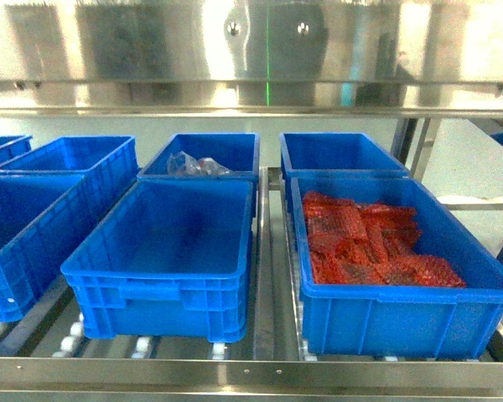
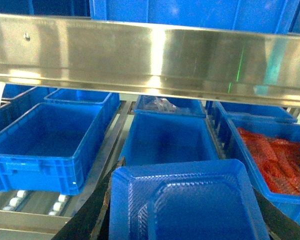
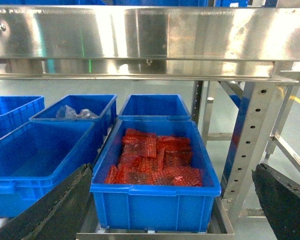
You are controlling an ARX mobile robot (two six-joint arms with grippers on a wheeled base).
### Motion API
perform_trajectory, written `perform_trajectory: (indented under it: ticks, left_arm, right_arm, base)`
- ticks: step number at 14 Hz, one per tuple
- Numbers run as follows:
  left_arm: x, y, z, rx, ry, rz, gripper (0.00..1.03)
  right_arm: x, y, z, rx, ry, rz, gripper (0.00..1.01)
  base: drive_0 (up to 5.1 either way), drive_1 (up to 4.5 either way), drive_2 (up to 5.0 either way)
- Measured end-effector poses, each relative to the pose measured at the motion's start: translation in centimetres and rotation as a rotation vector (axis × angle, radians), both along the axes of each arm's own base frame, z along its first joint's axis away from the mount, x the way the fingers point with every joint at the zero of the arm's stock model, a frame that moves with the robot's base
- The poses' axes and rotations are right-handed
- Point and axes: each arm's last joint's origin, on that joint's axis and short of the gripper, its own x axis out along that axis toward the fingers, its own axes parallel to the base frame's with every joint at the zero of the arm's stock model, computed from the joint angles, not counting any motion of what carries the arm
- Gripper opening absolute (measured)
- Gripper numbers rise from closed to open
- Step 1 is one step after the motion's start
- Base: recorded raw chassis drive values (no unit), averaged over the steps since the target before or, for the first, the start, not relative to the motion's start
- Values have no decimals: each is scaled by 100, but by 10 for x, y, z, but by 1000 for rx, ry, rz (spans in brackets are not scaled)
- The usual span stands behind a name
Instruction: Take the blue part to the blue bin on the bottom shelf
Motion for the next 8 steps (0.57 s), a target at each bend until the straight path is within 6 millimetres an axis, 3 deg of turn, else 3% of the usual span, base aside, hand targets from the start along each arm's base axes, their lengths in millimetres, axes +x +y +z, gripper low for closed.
perform_trajectory:
  ticks: [8]
  left_arm:
    - [0,0,0,0,1,0,44]
  right_arm:
    - [0,0,0,-1,0,1,98]
  base:
    - [0,0,0]
